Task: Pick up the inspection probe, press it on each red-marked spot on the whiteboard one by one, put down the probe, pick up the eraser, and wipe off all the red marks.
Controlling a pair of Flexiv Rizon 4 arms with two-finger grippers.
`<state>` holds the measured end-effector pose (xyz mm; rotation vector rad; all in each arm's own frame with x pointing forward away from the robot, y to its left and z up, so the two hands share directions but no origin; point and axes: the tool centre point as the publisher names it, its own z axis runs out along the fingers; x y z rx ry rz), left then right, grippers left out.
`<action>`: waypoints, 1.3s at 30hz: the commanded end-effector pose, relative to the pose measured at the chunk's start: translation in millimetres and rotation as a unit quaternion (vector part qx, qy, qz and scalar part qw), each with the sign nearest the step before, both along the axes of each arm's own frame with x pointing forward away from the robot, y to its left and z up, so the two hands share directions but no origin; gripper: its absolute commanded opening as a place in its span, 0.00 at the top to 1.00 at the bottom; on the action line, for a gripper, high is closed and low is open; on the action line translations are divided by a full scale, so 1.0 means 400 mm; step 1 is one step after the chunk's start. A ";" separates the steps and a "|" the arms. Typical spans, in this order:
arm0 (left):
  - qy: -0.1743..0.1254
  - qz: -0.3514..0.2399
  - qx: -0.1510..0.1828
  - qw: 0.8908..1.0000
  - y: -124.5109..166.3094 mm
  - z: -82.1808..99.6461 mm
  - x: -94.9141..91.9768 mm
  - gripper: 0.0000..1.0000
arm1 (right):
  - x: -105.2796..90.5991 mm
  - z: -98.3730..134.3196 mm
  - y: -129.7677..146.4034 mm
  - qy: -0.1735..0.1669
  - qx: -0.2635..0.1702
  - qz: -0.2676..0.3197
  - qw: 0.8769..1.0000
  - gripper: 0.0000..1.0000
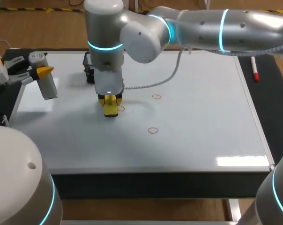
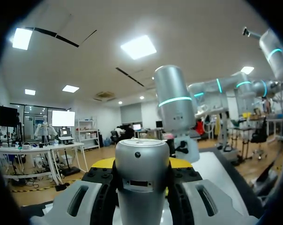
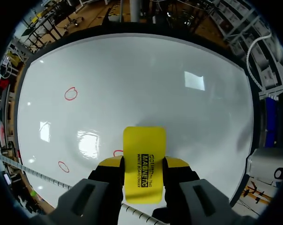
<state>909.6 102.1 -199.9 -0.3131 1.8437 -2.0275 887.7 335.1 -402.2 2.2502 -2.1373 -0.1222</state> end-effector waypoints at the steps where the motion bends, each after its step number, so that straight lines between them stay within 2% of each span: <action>1: 0.000 0.000 0.000 1.000 0.000 0.003 -0.001 1.00 | 0.009 -0.014 0.014 0.000 -0.018 0.002 1.000 1.00; 10: 0.000 0.000 0.000 1.000 0.000 0.003 -0.001 1.00 | 0.015 -0.027 0.011 -0.007 -0.011 0.008 1.000 1.00; 27: 0.000 0.000 0.000 1.000 0.000 0.003 -0.001 1.00 | 0.030 -0.061 -0.012 0.010 0.000 0.006 1.000 1.00; 39: 0.000 0.000 0.000 1.000 0.000 0.003 -0.001 1.00 | 0.030 -0.045 -0.077 0.000 0.000 -0.003 1.000 1.00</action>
